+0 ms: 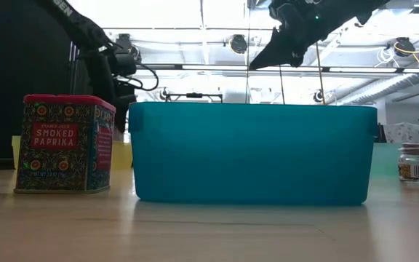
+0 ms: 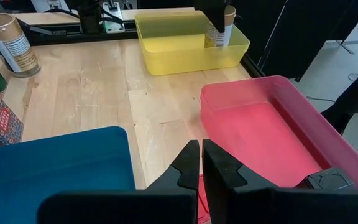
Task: Sort spices by type
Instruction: Put the top gold seasoning bottle into the yellow bin
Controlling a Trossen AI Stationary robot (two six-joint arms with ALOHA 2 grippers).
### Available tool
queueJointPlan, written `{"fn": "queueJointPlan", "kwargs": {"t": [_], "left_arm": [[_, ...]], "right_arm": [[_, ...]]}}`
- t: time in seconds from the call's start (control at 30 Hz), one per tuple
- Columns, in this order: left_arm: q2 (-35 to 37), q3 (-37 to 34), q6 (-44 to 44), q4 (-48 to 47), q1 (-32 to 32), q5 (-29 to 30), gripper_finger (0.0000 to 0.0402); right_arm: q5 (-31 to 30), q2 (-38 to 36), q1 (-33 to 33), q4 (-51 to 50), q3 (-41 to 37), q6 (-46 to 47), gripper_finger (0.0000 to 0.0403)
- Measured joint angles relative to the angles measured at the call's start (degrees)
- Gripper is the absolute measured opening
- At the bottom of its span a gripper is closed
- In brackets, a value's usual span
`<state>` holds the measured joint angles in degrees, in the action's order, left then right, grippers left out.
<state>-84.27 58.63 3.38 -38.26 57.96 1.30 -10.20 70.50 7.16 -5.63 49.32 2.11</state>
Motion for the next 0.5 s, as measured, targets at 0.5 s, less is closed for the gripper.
{"fn": "queueJointPlan", "kwargs": {"t": [0.5], "left_arm": [[0.0, -1.23, 0.09, 1.79, 1.23, -0.02, 0.028]], "right_arm": [[0.01, 0.02, 0.0, 0.22, 0.0, 0.2, 0.0]]}}
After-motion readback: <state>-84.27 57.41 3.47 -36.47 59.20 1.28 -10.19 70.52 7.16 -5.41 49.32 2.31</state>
